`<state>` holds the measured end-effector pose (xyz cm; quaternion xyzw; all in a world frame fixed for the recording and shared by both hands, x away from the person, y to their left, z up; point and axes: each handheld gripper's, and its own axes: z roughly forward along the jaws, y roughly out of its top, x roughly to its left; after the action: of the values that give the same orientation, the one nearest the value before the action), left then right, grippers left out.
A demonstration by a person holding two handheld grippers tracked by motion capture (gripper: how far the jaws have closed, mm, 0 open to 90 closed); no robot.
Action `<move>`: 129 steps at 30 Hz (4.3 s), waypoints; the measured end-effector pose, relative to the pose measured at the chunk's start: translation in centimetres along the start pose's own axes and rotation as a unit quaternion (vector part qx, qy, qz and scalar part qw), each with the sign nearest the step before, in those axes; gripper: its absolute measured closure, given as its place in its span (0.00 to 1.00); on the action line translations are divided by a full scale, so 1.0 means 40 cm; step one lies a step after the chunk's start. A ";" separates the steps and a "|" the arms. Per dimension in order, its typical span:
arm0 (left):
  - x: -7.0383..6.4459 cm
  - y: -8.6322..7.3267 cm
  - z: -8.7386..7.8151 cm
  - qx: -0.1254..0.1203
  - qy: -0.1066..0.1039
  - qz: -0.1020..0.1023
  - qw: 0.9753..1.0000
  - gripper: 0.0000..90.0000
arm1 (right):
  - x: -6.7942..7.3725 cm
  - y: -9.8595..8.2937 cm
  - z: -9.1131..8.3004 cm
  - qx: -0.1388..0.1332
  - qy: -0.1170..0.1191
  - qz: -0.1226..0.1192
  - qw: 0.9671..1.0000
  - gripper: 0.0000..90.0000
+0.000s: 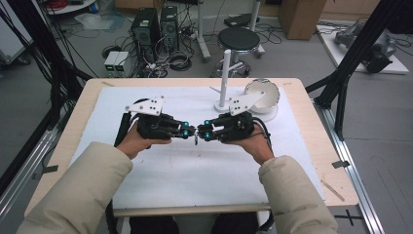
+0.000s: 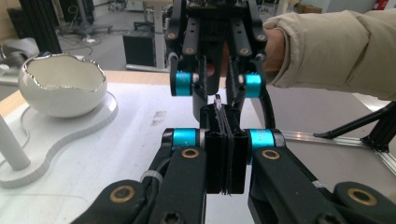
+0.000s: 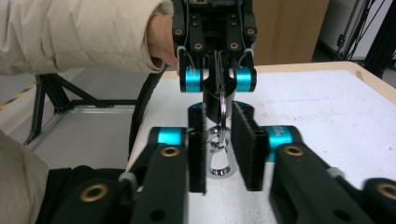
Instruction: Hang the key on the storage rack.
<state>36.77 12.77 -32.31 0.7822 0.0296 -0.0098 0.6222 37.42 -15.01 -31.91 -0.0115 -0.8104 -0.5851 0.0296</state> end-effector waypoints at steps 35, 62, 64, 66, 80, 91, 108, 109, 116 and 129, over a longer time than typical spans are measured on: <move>-0.013 -0.073 -0.131 -0.002 0.201 -0.023 0.979 0.02 | -0.056 0.036 -0.101 0.024 -0.109 0.095 0.989 0.99; -0.229 -0.385 -0.350 -0.080 0.410 -0.031 0.908 0.02 | -0.271 0.083 -0.173 0.099 -0.205 0.165 0.960 0.99; -0.236 -0.400 -0.360 -0.087 0.415 -0.033 0.905 0.02 | -0.283 0.076 -0.172 0.102 -0.210 0.165 0.958 0.99; -0.241 -0.410 -0.368 -0.097 0.420 -0.034 0.901 0.02 | -0.290 0.071 -0.173 0.103 -0.215 0.168 0.957 0.99; -0.252 -0.436 -0.381 -0.129 0.429 -0.032 0.894 0.02 | -0.333 0.037 -0.180 0.105 -0.236 0.184 0.948 0.99; -0.258 -0.438 -0.379 -0.133 0.431 -0.021 0.892 0.02 | -0.357 0.018 -0.175 0.102 -0.244 0.194 0.945 0.99; -0.258 -0.438 -0.380 -0.137 0.430 -0.021 0.892 0.02 | -0.394 -0.018 -0.164 0.100 -0.260 0.197 0.940 0.98; -0.258 -0.438 -0.380 -0.137 0.430 -0.021 0.892 0.02 | -0.394 -0.019 -0.164 0.102 -0.263 0.196 0.939 0.98; -0.259 -0.439 -0.380 -0.137 0.431 -0.021 0.891 0.02 | -0.396 -0.027 -0.166 0.092 -0.268 0.199 0.938 0.93; -0.259 -0.439 -0.381 -0.137 0.431 -0.022 0.892 0.02 | -0.321 0.018 -0.226 0.076 -0.261 0.183 0.945 0.70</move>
<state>25.09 31.18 -45.42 0.6157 0.3132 0.3190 0.6489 50.57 -23.18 -29.19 -0.3095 -0.8155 -0.4831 -0.0762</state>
